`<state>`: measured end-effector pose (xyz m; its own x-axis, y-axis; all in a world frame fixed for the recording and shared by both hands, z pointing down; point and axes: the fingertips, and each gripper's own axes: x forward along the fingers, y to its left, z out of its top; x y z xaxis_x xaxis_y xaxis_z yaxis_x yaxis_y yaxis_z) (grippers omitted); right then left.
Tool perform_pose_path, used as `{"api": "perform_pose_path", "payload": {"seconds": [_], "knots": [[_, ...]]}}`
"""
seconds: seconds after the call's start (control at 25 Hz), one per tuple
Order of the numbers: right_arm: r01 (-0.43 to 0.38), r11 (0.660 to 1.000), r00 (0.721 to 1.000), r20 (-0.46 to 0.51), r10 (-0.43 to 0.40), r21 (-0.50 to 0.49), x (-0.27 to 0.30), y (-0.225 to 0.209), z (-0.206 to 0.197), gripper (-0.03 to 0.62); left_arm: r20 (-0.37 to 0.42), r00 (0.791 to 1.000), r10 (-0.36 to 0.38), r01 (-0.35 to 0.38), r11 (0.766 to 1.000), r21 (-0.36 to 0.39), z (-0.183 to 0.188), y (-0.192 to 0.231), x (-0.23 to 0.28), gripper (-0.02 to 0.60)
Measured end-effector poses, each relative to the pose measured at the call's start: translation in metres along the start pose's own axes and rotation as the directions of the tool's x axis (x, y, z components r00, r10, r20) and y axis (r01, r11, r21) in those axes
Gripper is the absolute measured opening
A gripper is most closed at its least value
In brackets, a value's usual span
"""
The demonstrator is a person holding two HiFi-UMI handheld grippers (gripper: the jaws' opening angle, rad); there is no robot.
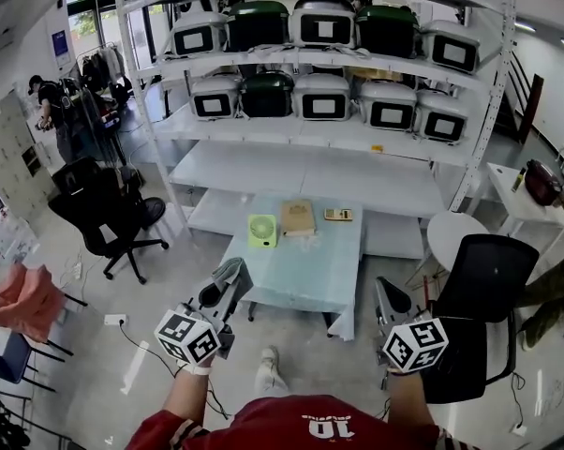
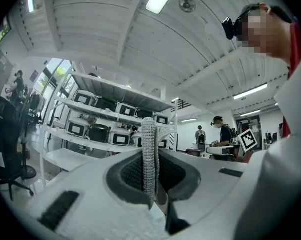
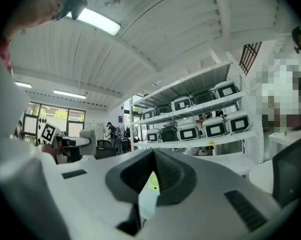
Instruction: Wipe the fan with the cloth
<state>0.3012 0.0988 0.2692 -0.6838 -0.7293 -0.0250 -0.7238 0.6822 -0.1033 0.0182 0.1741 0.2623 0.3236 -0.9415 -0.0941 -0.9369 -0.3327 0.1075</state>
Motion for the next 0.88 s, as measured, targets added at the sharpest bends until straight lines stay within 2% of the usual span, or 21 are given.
{"api": "perform_pose_path", "payload": {"seconds": [0.24, 0.48, 0.64, 0.88], "knots": [[0.029, 0.999, 0.999, 0.034, -0.029, -0.018, -0.012, 0.001, 0.006, 0.006, 0.008, 0.999, 0.039, -0.040, 0.997, 0.064, 0.010, 0.004, -0.015, 0.029], [0.014, 1.000, 0.999, 0.038, -0.014, 0.002, -0.014, 0.006, 0.002, 0.006, 0.010, 0.998, 0.067, -0.068, 0.995, 0.072, 0.013, 0.006, -0.033, 0.029], [-0.006, 1.000, 0.999, 0.039, 0.005, 0.009, -0.015, 0.012, 0.002, 0.006, 0.020, 0.999, 0.049, -0.049, 0.998, 0.029, 0.013, 0.000, -0.036, 0.029], [-0.016, 1.000, 1.000, 0.013, 0.016, 0.009, -0.014, 0.014, -0.006, 0.006, 0.000, 1.000, 0.024, -0.024, 0.998, 0.061, 0.008, -0.016, -0.031, 0.029]]}}
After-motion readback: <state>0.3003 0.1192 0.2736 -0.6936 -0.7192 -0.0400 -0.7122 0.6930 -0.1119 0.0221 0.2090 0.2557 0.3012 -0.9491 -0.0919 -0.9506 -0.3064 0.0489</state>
